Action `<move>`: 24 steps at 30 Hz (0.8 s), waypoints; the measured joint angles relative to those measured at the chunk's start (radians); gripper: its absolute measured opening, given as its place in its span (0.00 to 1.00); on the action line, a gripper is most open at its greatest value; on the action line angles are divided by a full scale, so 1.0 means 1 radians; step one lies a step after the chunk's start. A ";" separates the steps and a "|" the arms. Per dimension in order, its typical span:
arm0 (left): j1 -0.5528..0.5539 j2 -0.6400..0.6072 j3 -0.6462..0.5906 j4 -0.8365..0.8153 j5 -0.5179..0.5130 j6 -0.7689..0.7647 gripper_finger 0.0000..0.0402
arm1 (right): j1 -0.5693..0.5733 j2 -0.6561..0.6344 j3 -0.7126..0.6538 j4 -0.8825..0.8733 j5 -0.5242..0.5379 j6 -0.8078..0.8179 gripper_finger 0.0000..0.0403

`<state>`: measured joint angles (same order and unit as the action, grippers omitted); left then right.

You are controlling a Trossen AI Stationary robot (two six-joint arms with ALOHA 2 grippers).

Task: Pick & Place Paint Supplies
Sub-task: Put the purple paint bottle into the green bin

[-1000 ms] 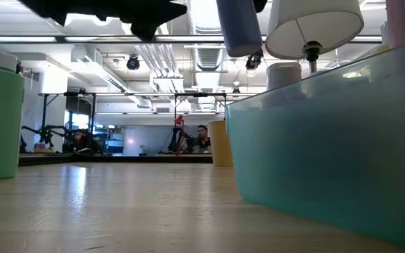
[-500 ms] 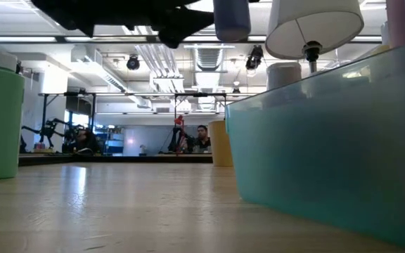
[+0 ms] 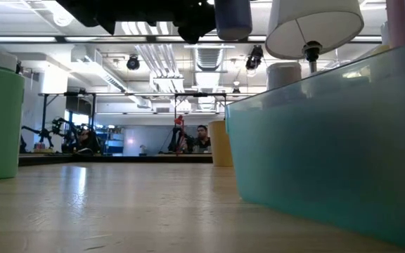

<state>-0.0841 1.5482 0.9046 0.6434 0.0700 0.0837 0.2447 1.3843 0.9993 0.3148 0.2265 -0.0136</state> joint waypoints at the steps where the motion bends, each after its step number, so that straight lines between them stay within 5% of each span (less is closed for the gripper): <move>1: 0.000 0.000 0.000 0.001 0.000 0.000 0.78 | 0.000 -0.001 0.000 -0.003 0.000 -0.003 0.53; 24: 0.001 0.002 -0.008 0.038 0.067 0.015 0.78 | -0.001 0.004 0.001 0.120 0.001 -0.076 0.53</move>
<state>-0.0834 1.5499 0.8967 0.6809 0.1370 0.0988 0.2440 1.3888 1.0000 0.4352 0.2272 -0.0895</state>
